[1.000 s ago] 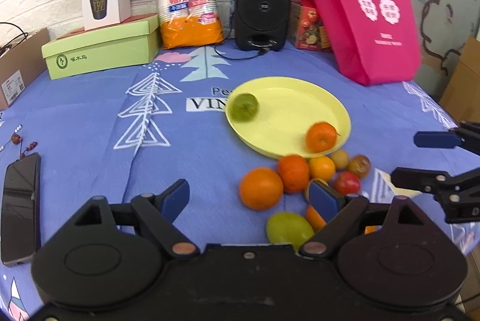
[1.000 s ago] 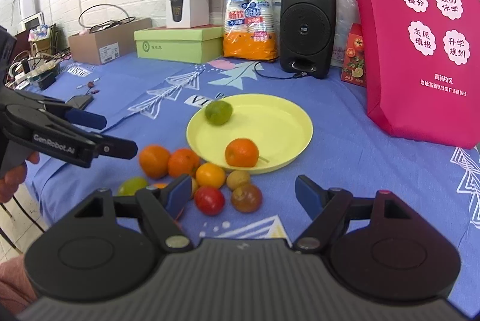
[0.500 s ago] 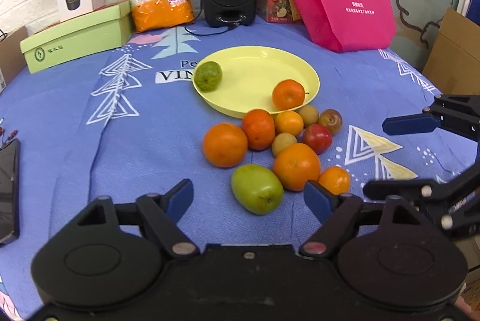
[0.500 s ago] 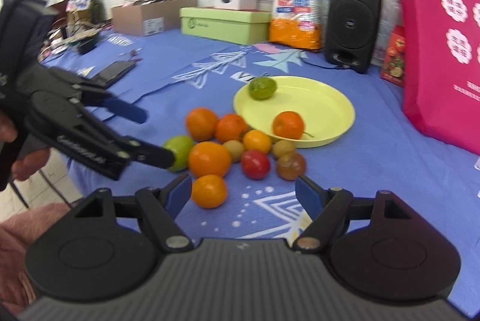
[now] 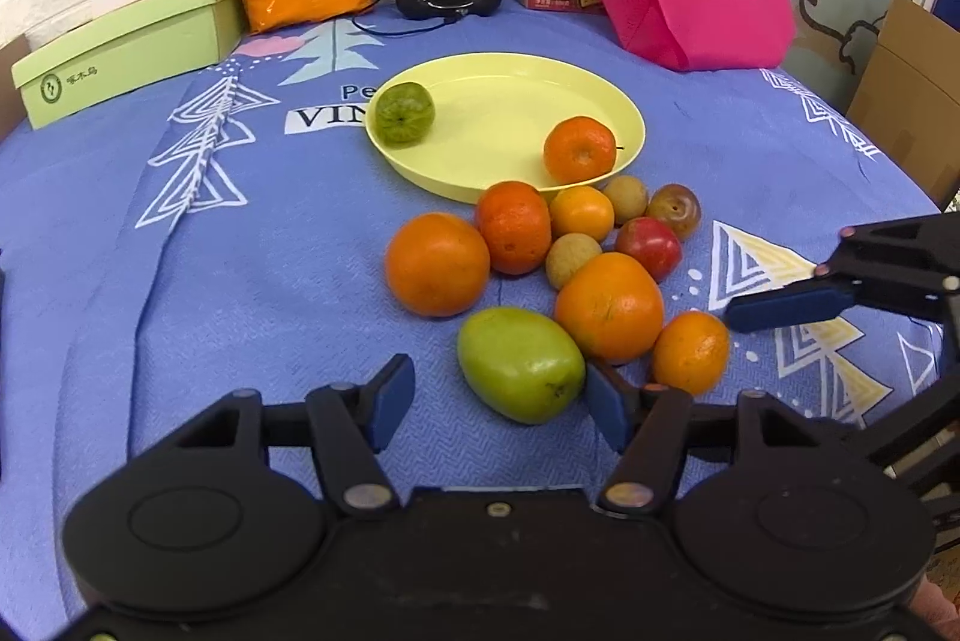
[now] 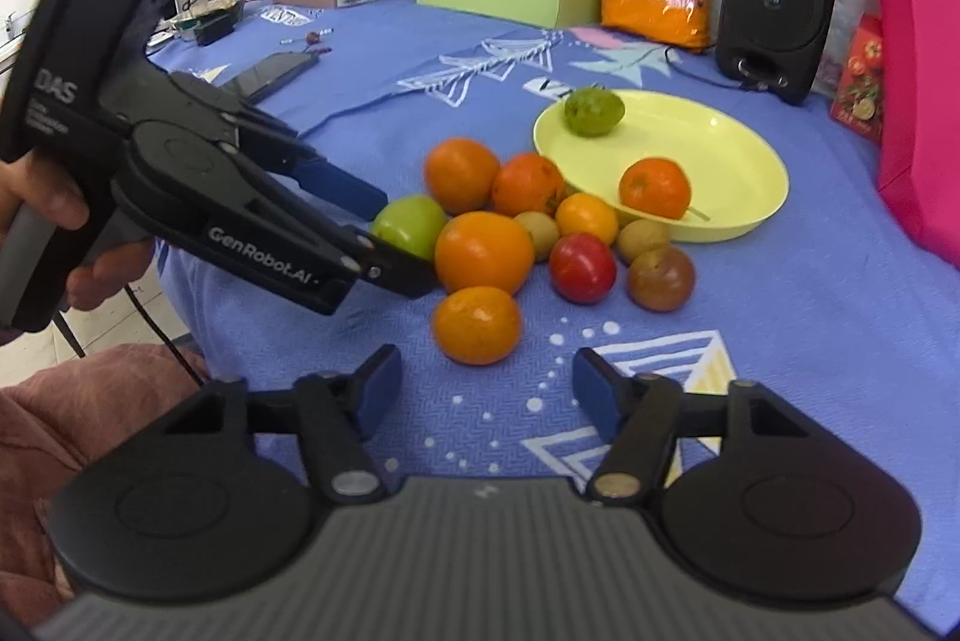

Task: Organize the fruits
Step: 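Grasp the large green guava with the left tool while the right tool grasps an orange, then place the green guava on the plate with the left tool while the right places the orange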

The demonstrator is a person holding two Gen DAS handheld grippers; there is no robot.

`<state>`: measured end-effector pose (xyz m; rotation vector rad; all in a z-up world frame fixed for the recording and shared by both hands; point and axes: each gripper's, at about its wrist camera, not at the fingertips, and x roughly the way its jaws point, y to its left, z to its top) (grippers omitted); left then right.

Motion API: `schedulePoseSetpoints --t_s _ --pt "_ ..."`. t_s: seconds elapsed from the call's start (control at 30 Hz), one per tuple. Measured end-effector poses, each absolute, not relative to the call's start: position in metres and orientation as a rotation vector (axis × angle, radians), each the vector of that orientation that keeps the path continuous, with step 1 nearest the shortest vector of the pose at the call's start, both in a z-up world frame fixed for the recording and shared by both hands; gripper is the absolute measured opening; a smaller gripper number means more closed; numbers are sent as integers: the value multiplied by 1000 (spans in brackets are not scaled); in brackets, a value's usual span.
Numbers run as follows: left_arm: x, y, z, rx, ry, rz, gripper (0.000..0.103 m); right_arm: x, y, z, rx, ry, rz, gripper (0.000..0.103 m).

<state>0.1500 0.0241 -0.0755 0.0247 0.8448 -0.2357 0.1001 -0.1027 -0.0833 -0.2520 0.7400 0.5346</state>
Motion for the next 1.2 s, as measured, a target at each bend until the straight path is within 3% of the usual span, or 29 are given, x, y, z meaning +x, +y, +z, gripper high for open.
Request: schedulePoseSetpoints --t_s 0.37,0.5,0.73,0.9,1.2 --pt "153 17 -80 28 826 -295 62 106 -100 -86 -274 741 543 56" --pt "154 18 -79 37 826 -300 44 108 -101 -87 -273 743 543 56" --pt "152 32 -76 6 844 -274 44 113 -93 -88 -295 735 545 49" --pt "150 39 -75 -3 847 -250 44 115 -86 -89 -325 728 553 35" --pt "144 39 -69 -3 838 -255 44 115 -86 -83 -320 724 544 34"
